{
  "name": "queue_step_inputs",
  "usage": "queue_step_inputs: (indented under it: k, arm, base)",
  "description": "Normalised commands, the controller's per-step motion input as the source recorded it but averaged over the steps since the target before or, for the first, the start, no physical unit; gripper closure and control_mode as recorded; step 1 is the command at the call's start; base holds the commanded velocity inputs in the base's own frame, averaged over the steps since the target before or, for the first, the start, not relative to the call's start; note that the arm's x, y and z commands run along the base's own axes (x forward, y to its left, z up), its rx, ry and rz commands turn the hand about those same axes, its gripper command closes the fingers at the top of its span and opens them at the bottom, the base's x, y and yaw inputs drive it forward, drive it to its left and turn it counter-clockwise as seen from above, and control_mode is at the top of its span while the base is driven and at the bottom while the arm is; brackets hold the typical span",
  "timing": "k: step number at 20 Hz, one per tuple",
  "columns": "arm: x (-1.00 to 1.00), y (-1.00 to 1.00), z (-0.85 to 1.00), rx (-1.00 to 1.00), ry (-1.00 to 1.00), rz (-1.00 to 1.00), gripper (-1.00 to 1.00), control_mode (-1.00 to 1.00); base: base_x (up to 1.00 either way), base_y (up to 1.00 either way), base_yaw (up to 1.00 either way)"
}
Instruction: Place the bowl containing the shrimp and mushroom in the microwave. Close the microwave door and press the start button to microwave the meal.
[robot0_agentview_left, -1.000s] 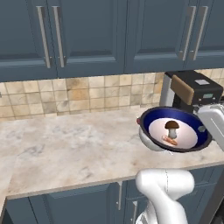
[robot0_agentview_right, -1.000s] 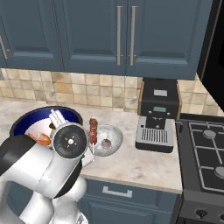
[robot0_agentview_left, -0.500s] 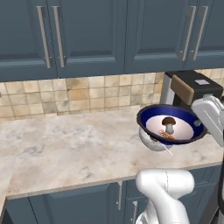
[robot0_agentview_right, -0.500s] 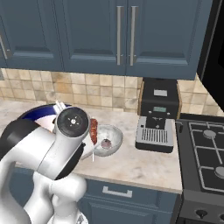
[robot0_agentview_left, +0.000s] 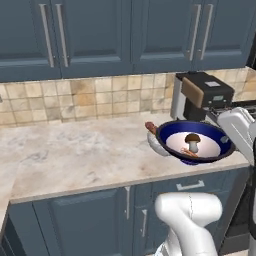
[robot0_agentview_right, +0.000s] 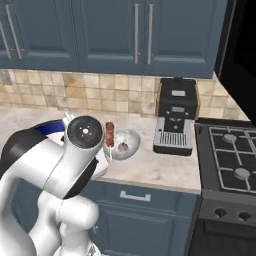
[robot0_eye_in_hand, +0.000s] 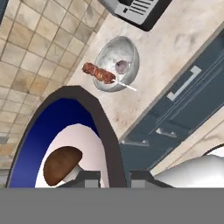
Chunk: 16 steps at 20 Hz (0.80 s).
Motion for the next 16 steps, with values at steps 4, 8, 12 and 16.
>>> queue_step_inputs:
  k: [4, 8, 12, 16]
  arm:
    - [0.0, 0.0, 0.0, 0.0, 0.0, 0.0, 1.0, 1.0]
    - [0.0, 0.0, 0.0, 0.0, 0.0, 0.0, 1.0, 1.0]
    - [0.0, 0.0, 0.0, 0.0, 0.0, 0.0, 1.0, 1.0]
    - [0.0, 0.0, 0.0, 0.0, 0.0, 0.0, 1.0, 1.0]
  base:
    - [-0.94, -0.37, -0.23]
    - [-0.39, -0.63, -0.53]
    - [-0.03, -0.63, -0.63]
    - [0.0, -0.71, -0.61]
